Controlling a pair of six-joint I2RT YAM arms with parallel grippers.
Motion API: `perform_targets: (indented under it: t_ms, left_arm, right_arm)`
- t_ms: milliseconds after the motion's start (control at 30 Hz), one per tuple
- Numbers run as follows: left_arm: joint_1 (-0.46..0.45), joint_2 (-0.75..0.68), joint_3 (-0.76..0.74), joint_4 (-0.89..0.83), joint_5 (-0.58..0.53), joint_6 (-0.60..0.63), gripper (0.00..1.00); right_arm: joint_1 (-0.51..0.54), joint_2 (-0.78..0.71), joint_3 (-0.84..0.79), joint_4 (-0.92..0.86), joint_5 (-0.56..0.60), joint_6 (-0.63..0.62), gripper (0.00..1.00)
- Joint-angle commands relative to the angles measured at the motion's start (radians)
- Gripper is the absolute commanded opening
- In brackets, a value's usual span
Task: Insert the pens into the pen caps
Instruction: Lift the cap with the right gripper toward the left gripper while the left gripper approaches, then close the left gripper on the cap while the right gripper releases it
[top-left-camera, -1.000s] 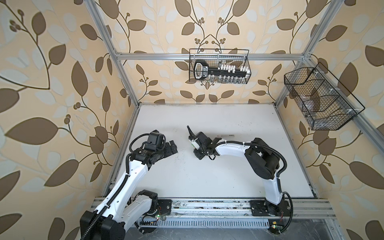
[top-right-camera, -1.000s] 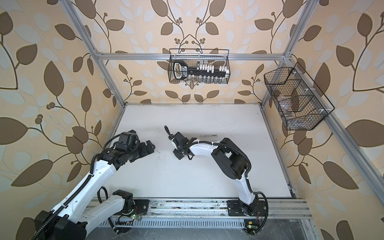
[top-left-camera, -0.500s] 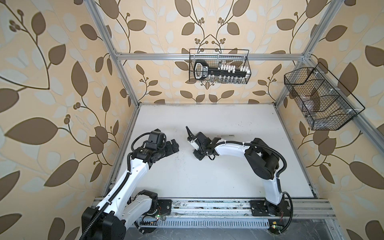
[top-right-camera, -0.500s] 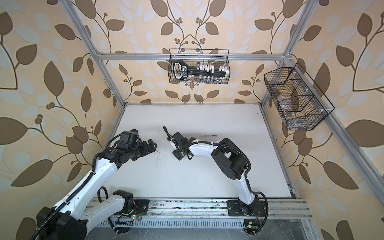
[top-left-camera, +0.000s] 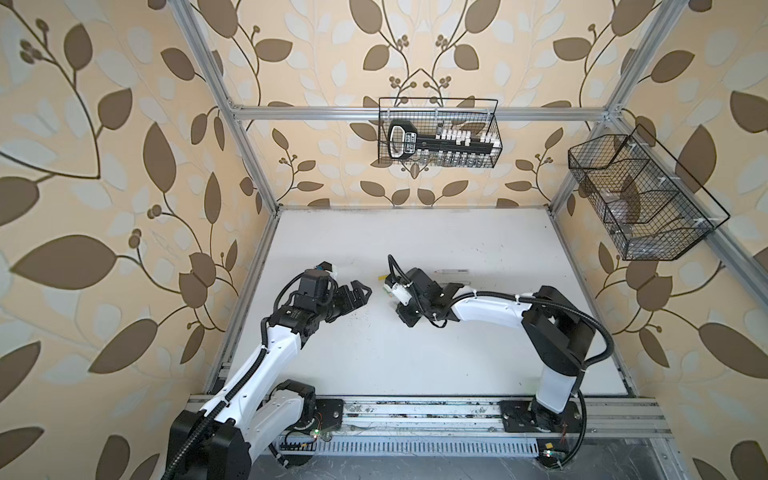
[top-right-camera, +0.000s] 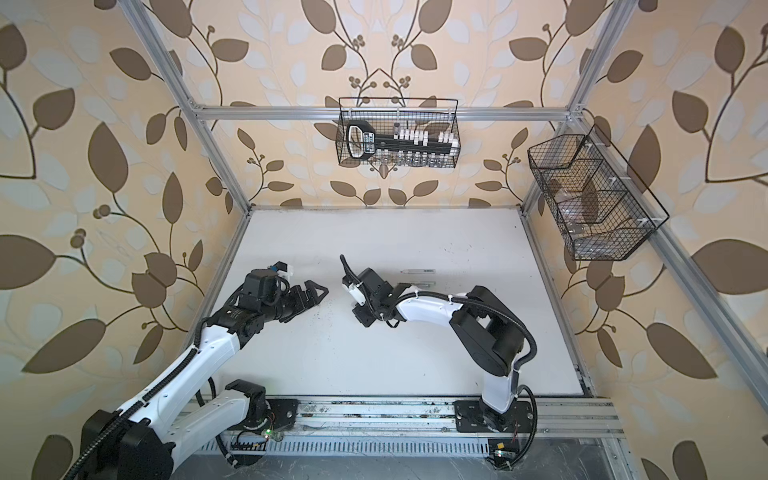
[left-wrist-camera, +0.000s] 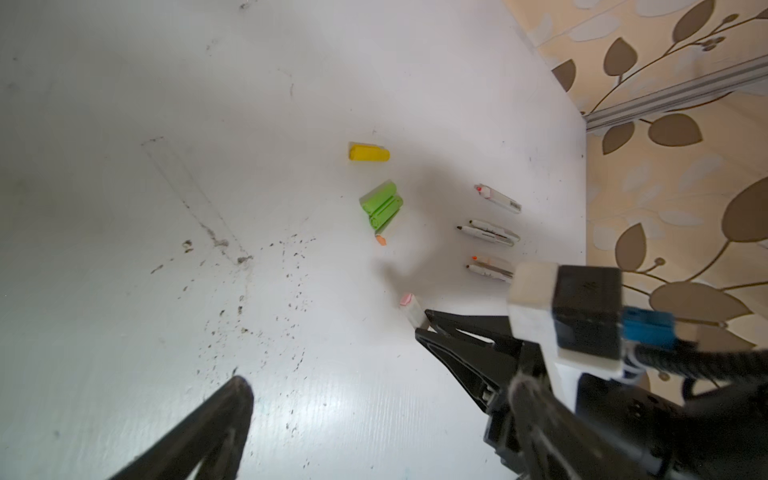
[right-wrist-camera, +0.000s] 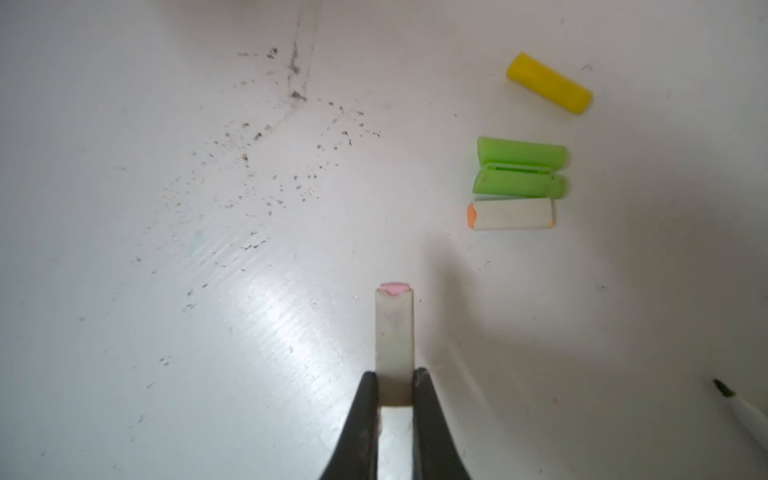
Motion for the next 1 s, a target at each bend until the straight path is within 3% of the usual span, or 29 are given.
perform_targets:
  t_ms: [0,267,667,967]
  left_arm:
    - [0.006,-0.001,-0.015,0.152,0.126,-0.027,0.98]
    - [-0.002,0.016,-0.026,0.278,0.263,-0.040,0.85]
    - [-0.017,0.013,-0.045,0.317,0.294,-0.048,0.50]
    - [-0.027,0.031,-0.039,0.315,0.308,-0.041,0.39]
  right_arm:
    - [0.005,-0.088,-0.034,0.072,-0.057,0.020,0.12]
    - [0.011,-0.198,-0.052,0.110,-0.132,0.060,0.12]
    - [0.032,-0.232,-0.035,0.117,-0.148,0.088,0.12]
    - [0.034,-0.234,-0.020,0.117,-0.150,0.106,0.12]
